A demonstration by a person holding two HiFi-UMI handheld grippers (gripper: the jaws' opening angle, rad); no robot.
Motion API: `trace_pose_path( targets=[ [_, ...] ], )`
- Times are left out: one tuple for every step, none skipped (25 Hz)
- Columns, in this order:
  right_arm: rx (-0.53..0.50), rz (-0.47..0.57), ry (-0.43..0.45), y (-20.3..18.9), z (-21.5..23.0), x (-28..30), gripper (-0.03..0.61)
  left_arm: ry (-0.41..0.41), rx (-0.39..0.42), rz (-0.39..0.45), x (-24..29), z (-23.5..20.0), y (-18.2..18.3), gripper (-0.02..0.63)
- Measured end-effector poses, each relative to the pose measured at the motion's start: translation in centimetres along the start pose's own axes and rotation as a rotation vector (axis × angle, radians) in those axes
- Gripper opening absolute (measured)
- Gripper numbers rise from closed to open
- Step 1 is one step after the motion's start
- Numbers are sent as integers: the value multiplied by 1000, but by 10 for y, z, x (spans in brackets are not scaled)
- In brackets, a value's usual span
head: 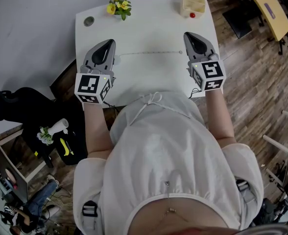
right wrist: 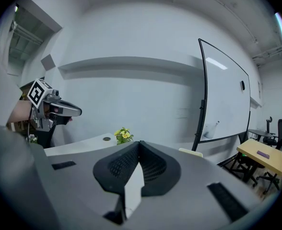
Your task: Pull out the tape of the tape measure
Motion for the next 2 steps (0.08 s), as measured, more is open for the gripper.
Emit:
trace_pose_path(
  targets=[
    [1,-1,0,0,0,0,2,0,-4,-2,0,-1,-1,21],
    [2,-1,0,-1,-1,1,2,-1,-9,-3,0,-2,-2,21]
  ],
)
Point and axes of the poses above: the fingertips, and each gripper's own axes: x forward along the fingers, z to its right, y out of its top, the point moved 8 cm from there along -x, backward along the fingers, and after that the axes turned 8 degrees about z, right-handed, at the moved point
